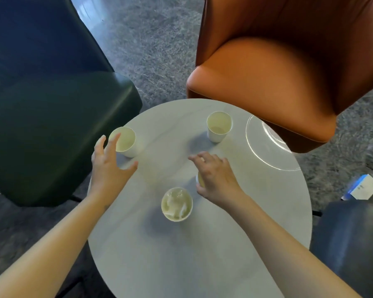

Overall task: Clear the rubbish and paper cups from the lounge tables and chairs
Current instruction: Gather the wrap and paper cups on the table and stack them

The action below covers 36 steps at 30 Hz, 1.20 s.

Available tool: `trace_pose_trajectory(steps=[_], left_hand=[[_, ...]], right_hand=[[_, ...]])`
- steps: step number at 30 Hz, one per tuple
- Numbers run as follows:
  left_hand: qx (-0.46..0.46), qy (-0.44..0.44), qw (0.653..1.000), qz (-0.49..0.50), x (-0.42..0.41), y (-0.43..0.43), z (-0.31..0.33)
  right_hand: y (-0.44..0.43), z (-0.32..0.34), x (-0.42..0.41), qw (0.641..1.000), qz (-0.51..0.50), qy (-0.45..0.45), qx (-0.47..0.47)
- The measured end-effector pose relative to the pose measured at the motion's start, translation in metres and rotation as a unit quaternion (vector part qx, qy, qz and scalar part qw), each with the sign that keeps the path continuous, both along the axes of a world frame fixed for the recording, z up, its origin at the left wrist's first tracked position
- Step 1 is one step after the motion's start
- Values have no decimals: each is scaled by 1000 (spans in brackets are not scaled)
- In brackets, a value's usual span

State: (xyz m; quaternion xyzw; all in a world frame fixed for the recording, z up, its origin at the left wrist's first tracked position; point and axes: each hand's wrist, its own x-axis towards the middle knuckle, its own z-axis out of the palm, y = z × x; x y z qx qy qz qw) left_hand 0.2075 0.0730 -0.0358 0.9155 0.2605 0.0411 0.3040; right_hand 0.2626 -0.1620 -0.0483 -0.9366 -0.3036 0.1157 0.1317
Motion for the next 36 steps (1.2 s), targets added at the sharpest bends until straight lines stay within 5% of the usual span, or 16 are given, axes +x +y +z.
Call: trace_pose_trajectory(steps=[9, 13, 18, 28, 36], left_hand=[[-42, 57, 997, -15, 63, 44, -27], [-39, 9, 998, -40, 72, 43, -23], [-63, -93, 986, -120, 94, 16, 17], [-74, -45, 928, -363, 80, -23, 23], [-16, 8, 927, -376, 70, -30, -18]], right_hand=[[90, -19, 52, 1000, 24, 4, -19], [92, -20, 56, 1000, 9, 9, -6], [66, 0, 81, 967, -180, -102, 146], [9, -32, 101, 966, -256, -30, 20], [22, -6, 73, 936, -258, -111, 211]])
